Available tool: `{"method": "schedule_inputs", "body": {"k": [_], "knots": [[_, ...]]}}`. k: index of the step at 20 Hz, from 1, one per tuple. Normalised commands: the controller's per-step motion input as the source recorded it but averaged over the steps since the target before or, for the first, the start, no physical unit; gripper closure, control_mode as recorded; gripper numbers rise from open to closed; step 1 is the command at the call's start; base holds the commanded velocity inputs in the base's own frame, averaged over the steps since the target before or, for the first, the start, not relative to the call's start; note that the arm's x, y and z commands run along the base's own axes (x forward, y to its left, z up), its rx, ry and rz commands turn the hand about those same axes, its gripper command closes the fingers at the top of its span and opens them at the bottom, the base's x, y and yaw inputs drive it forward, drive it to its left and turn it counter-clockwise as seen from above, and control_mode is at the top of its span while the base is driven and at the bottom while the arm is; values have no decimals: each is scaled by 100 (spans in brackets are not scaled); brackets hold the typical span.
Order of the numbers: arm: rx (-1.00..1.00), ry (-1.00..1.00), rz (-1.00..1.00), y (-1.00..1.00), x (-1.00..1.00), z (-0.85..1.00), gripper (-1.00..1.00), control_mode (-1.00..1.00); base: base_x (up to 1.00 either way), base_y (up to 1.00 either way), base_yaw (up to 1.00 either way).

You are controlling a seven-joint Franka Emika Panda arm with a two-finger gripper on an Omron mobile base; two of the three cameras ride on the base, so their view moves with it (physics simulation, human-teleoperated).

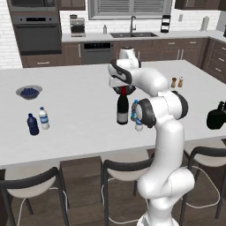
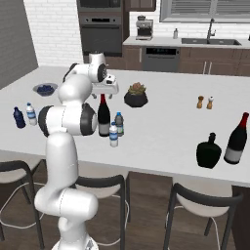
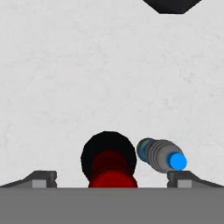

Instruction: Move the plastic bottles in the middle to the plastics group, and the glass bottles in the middle to the glass group.

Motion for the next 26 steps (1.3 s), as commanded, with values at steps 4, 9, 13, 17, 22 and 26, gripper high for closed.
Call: {"method": "schedule_inputs", "body": {"k": [4,9,13,17,22,26], "knots": [[0,0,0,0,0,-24,-100,-100,0,0,0],[0,-6,1,0,-5,-29,-100,-100,0,0,0],[0,-12,0,0,-6,-30,-100,-100,0,0,0],[0,-17,0,0,-5,-36,-100,-100,0,0,0],[0,-11,0,0,-4,-29,-100,-100,0,0,0],[0,0,0,0,-2,-21,-100,-100,0,0,0]]}}
